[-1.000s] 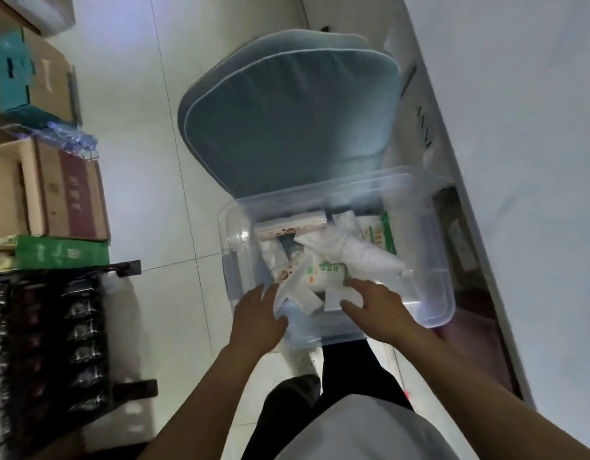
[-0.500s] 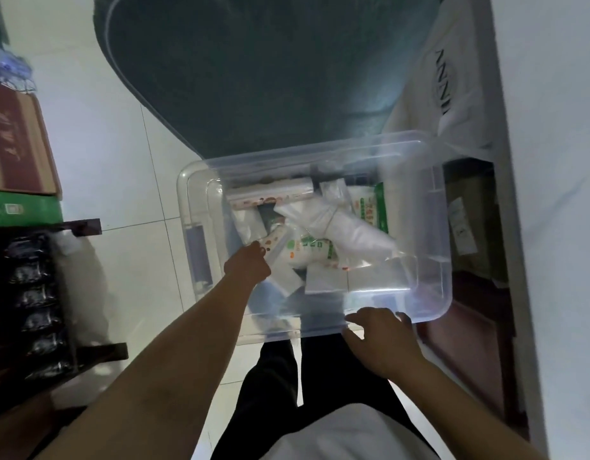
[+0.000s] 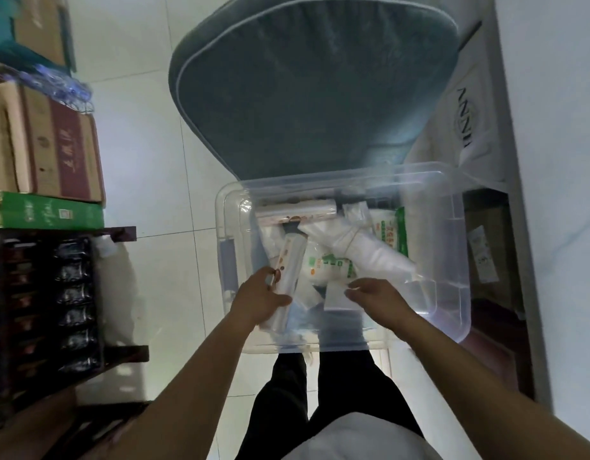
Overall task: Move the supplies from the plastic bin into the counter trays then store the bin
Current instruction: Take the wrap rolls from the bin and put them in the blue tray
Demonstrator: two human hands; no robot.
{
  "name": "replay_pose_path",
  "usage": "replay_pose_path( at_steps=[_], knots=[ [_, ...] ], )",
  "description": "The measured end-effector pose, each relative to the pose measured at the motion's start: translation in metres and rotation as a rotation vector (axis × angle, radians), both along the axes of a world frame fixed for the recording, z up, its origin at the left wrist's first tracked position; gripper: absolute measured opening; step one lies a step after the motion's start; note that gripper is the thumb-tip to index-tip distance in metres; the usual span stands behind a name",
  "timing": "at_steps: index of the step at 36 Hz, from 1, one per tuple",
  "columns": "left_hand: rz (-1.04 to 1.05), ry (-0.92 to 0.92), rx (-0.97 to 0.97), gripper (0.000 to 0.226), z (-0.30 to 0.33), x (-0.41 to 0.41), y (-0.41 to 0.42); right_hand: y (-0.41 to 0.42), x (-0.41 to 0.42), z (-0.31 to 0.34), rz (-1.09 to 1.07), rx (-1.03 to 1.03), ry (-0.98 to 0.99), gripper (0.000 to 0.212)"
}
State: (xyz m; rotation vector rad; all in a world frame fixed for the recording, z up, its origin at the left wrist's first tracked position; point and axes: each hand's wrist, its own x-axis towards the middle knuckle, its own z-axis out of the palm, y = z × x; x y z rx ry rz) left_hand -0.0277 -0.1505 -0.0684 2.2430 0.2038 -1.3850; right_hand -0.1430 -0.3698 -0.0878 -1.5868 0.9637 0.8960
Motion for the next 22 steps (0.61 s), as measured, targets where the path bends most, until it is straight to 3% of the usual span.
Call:
replay_pose_path(
  at_steps=[2,6,8,16,22],
  knots=[
    [0.174,-0.01,-0.088,0.065,0.025,-0.01,0.008,0.002,0.029,-0.015,-0.306,0.119,0.027,0.022],
    [0.463,-0.035,-0.18,0.063,0.062,-0.029,0.023,0.013,0.088,-0.05,-0.789,0.405,0.107,0.034],
    [0.579,-0.061,-0.213,0.064,0.069,-0.036,0.03,0.022,0.116,-0.065,-0.966,0.532,0.094,0.027],
    [0.813,-0.203,-0.286,0.061,0.066,-0.04,0.041,0.069,0.184,-0.103,-1.218,0.585,0.116,0.027],
    [0.852,-0.222,-0.308,0.062,0.06,-0.033,0.048,0.084,0.193,-0.108,-1.246,0.539,0.078,0.019]
  ],
)
